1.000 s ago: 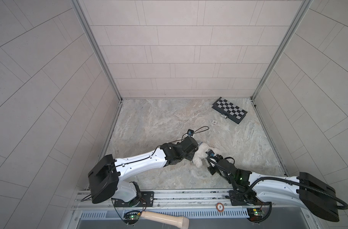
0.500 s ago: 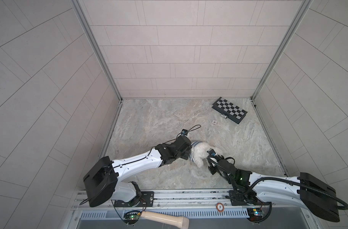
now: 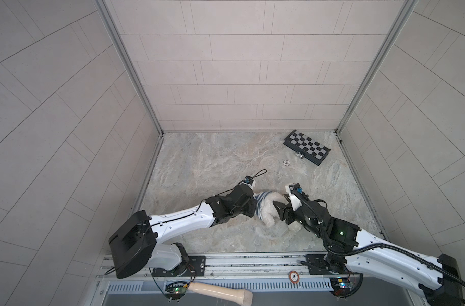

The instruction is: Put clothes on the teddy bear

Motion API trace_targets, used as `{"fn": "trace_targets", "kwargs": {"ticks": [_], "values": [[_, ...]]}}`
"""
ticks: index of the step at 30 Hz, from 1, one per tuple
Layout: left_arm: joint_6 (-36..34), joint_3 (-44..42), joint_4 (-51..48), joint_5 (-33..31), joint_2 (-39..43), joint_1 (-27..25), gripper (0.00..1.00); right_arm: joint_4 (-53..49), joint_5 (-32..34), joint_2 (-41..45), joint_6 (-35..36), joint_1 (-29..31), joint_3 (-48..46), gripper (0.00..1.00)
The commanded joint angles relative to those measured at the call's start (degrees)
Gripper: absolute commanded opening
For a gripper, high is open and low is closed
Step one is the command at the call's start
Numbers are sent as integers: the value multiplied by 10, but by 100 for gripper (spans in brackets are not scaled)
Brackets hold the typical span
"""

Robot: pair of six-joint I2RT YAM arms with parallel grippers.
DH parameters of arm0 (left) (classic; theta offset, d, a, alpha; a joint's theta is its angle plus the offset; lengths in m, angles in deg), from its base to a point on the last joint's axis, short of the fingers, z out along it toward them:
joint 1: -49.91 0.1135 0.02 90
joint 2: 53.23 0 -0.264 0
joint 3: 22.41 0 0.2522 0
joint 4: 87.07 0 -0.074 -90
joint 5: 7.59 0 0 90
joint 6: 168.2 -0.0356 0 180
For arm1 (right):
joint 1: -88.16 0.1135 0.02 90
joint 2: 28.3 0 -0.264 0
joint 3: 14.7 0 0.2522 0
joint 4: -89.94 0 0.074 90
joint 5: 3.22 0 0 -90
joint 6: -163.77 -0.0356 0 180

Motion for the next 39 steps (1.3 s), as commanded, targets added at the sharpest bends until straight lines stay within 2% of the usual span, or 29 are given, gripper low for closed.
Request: {"fn": "trace_targets", "kwargs": {"ticks": [1, 6, 13, 20, 26, 31, 37, 39], "values": [[10, -10, 29, 16, 13, 1, 0, -53, -53, -33, -81, 0, 21, 65], [16, -24, 48, 28, 16, 1, 0, -15, -101, -105, -105, 0, 50, 63], [23, -43, 64, 34, 23, 0, 0, 51, -106, -155, -137, -1, 39, 55], [27, -47, 69, 37, 26, -3, 0, 108, -118, -188, -156, -4, 23, 38], [33, -50, 74, 41, 28, -7, 0, 119, -119, -197, -158, -5, 17, 26], [35, -48, 74, 41, 28, -11, 0, 132, -122, -206, -160, -12, 11, 21], [34, -51, 66, 37, 37, -11, 0, 125, -115, -199, -158, -20, 7, 7], [19, -48, 43, 31, 47, -11, 7, 116, -114, -189, -155, -24, 7, 0]]}}
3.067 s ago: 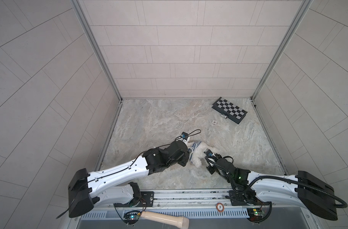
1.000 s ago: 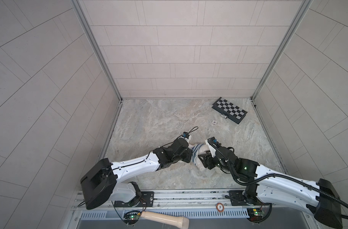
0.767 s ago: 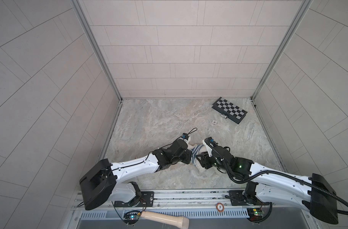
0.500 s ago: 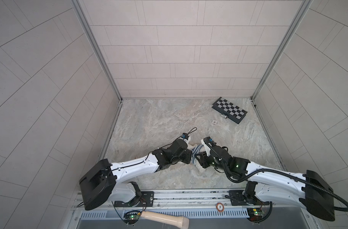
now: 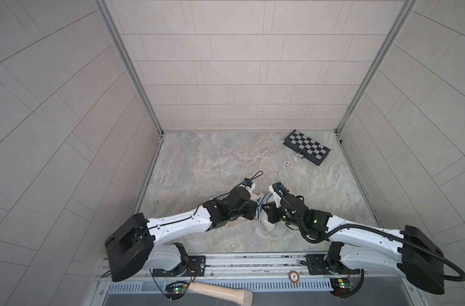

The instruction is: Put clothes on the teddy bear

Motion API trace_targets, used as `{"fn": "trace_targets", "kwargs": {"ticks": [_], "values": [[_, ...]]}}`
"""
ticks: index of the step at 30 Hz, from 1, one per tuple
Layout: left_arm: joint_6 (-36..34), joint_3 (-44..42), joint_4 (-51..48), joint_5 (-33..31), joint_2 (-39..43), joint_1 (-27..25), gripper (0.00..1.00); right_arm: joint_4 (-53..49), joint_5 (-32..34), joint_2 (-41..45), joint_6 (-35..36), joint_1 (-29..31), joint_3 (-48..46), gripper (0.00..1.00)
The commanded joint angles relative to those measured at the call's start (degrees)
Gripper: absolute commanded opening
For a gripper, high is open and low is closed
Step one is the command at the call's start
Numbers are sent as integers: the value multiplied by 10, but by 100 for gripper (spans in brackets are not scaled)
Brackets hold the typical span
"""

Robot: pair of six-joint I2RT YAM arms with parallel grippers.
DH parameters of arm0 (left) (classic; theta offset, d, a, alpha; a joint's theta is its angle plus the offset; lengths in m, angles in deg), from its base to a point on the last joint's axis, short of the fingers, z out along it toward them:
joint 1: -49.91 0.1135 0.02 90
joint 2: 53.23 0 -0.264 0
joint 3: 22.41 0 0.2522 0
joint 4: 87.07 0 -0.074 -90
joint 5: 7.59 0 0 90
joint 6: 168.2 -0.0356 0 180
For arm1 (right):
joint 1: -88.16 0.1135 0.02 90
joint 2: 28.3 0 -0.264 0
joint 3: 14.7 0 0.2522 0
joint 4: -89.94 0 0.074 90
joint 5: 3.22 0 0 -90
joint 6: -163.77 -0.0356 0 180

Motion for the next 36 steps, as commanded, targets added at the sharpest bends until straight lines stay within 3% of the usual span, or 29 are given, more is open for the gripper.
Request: {"fn": "trace_targets", "kwargs": {"ticks": [1, 5, 9, 14, 17, 23, 27, 29, 31, 32, 33, 36], "values": [[-28, 0, -41, -17, 29, -3, 16, -12, 12, 21, -1, -7, -6, 0], [-85, 6, -152, -64, 71, -2, 45, -29, 6, 40, 10, -21, -5, 0], [-94, -10, -204, -77, 102, -3, 62, -42, -2, 42, 22, -30, 6, 0], [-62, -52, -198, -83, 148, -2, 77, -40, -11, 39, 26, -32, 12, 0], [-66, -53, -180, -66, 134, -2, 78, -36, -18, 32, 26, -33, 14, 0], [-69, -39, -126, -53, 74, -2, 69, -25, -25, 22, 27, -34, 17, 0], [-70, -22, -102, -37, 35, -1, 54, -25, -27, 22, 27, -33, 18, 0], [-62, -25, -81, -33, 26, 0, 41, -26, -28, 24, 28, -34, 18, 0], [-56, -25, -68, -29, 23, 1, 14, -27, -31, 26, 29, -34, 19, 0], [-53, -24, -64, -28, 25, 3, 5, -28, -32, 26, 29, -34, 18, 0], [-48, -23, -57, -24, 28, 6, 0, -27, -35, 28, 29, -34, 19, 0], [-26, -23, -40, -22, 47, 19, 0, -29, -62, 32, 28, -34, 29, 0]]}}
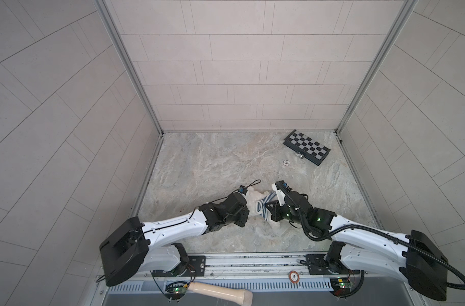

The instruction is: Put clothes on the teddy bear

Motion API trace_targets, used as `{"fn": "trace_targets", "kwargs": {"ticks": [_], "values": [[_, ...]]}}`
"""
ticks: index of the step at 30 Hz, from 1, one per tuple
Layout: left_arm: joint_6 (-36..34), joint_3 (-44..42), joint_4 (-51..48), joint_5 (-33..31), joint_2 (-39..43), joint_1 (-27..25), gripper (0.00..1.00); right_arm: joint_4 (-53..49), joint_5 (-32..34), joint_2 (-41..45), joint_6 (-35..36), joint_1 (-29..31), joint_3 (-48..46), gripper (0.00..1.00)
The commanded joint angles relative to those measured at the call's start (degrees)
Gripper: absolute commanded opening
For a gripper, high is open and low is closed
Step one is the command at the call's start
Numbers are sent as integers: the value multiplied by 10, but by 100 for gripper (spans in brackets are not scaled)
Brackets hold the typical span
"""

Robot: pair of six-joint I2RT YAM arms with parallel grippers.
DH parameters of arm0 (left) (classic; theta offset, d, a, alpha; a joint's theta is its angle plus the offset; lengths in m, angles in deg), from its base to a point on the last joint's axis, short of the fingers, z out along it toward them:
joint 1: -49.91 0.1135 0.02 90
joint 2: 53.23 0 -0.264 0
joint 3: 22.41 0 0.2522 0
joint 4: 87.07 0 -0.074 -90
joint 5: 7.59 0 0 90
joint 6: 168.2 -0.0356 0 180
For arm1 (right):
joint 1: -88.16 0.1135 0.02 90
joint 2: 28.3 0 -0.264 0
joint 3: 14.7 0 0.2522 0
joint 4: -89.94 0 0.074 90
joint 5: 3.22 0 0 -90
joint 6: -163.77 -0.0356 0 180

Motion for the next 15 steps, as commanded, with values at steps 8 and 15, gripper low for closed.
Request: {"fn": "trace_targets", "kwargs": {"ticks": [8, 15], "values": [[97, 21, 68, -35, 41, 33, 0, -27, -79, 85, -64, 27, 14, 0], [176, -8, 141, -30, 37, 32, 0, 83, -122, 119, -145, 43, -80, 0]]}}
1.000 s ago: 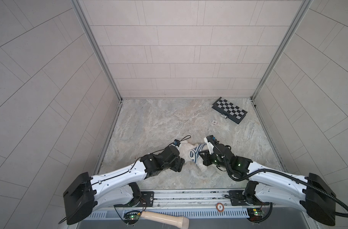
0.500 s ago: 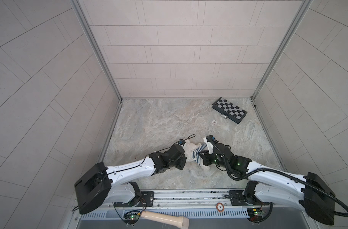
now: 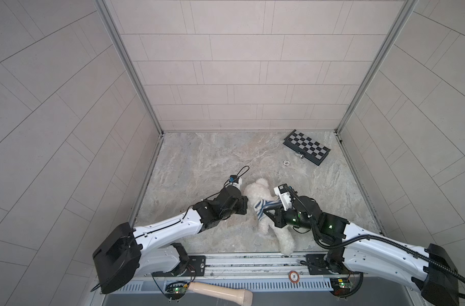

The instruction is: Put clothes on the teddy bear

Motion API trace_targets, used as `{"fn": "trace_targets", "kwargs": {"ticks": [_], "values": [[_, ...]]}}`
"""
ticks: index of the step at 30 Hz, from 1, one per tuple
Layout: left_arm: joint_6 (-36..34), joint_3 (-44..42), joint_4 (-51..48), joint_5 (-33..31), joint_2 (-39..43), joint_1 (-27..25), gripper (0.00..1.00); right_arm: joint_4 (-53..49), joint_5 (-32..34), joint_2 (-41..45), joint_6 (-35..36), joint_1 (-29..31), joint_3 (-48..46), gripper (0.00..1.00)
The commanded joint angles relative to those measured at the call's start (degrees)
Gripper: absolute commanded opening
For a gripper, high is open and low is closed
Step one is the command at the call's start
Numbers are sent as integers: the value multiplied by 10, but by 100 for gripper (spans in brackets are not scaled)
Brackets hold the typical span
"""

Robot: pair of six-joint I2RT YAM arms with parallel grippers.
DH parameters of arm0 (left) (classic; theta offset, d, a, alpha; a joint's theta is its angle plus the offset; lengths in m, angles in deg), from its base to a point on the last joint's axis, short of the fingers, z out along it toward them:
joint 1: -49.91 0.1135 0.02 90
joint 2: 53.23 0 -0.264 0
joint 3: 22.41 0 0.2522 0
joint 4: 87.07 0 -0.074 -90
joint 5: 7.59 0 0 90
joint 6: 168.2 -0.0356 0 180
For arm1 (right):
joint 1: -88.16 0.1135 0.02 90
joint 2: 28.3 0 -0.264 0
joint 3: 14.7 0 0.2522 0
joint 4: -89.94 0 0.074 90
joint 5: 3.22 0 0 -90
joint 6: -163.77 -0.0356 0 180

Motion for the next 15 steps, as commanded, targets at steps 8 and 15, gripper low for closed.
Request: {"fn": "trace_targets", "kwargs": {"ticks": [8, 15], "values": [[100, -40, 92, 11, 34, -11, 0, 90, -14, -85, -29, 32, 0, 0], [164, -58, 162, 19, 44, -8, 0, 73, -42, -186, -21, 66, 57, 0]]}}
